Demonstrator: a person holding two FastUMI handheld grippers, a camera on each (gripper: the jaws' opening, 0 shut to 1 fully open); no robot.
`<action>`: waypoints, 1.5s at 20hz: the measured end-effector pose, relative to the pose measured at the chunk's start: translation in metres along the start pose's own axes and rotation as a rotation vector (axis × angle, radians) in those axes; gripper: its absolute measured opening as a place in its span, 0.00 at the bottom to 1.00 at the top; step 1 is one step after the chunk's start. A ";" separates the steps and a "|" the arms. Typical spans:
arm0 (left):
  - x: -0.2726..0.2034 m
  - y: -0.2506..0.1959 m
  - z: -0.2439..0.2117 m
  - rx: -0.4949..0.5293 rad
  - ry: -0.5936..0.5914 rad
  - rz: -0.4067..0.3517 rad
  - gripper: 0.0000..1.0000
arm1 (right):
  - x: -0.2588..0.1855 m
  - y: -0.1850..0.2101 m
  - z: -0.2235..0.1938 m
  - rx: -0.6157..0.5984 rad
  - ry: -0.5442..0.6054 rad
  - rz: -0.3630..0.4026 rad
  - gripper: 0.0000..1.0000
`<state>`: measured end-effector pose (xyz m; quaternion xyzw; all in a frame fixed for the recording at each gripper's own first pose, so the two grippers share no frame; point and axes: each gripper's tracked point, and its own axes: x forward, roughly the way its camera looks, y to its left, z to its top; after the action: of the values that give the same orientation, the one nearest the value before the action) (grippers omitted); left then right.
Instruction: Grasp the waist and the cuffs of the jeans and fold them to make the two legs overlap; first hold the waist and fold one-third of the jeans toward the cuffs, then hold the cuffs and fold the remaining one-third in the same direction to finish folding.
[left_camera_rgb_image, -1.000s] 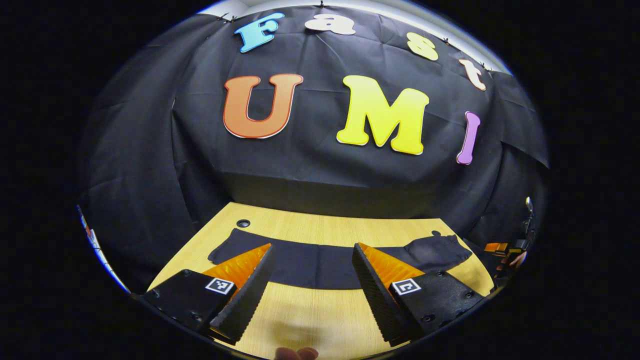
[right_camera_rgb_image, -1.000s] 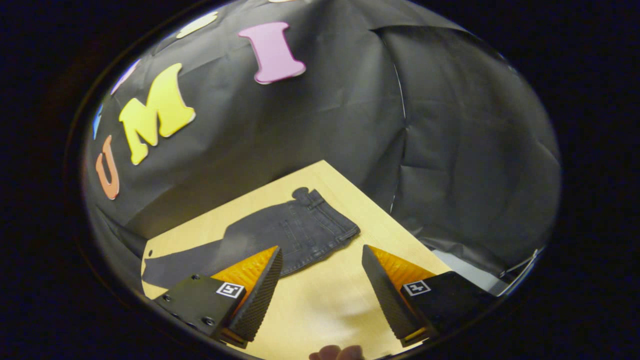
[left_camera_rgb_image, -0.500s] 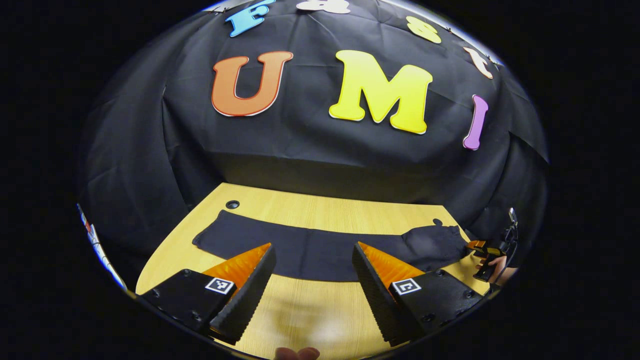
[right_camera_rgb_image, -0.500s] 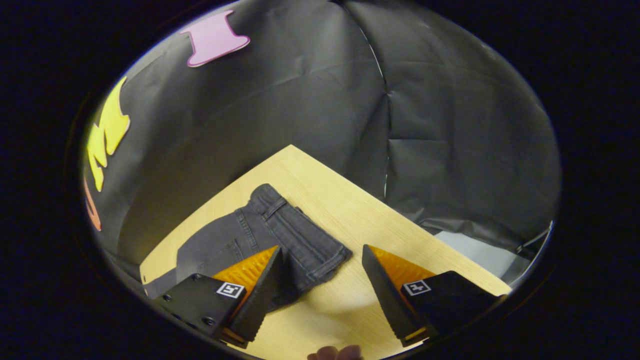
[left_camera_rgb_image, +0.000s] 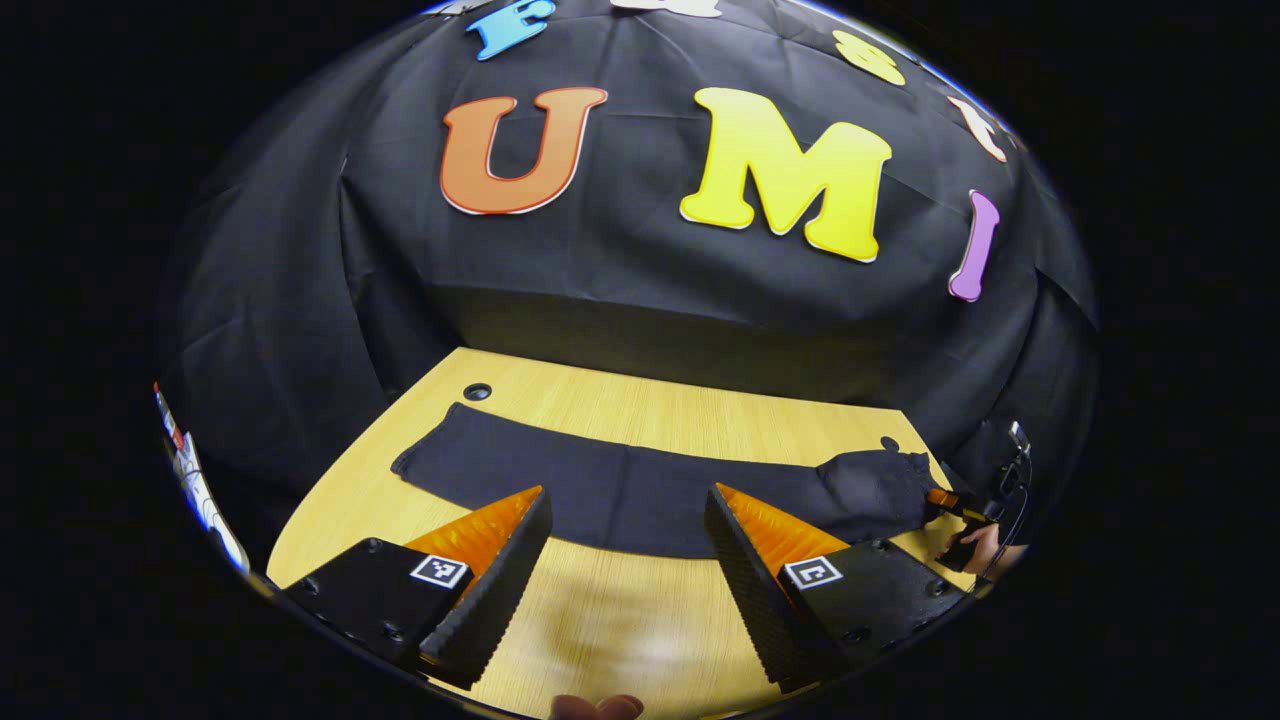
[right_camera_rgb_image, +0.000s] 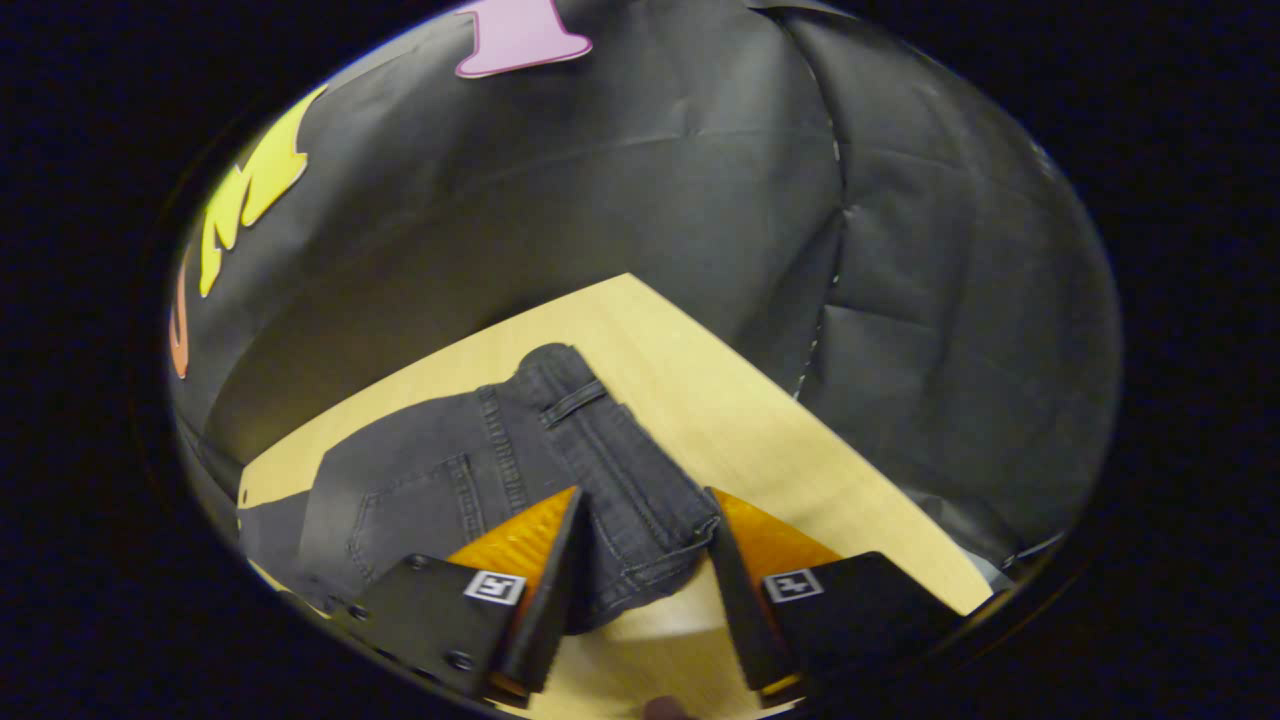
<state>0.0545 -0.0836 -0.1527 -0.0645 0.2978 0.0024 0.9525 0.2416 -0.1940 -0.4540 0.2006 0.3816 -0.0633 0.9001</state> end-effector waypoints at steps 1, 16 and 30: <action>-0.001 0.004 0.000 -0.014 0.001 0.007 0.99 | -0.001 0.003 0.000 0.000 0.014 -0.003 0.62; -0.050 0.114 0.008 -0.149 -0.146 0.104 0.99 | -0.153 0.164 0.113 -0.159 -0.133 0.187 0.14; -0.135 0.228 -0.024 -0.222 -0.181 0.264 0.99 | -0.177 0.526 -0.105 -0.431 0.004 0.465 0.06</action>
<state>-0.0799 0.1436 -0.1239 -0.1291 0.2146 0.1658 0.9538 0.1888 0.3218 -0.2297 0.0871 0.3319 0.2272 0.9114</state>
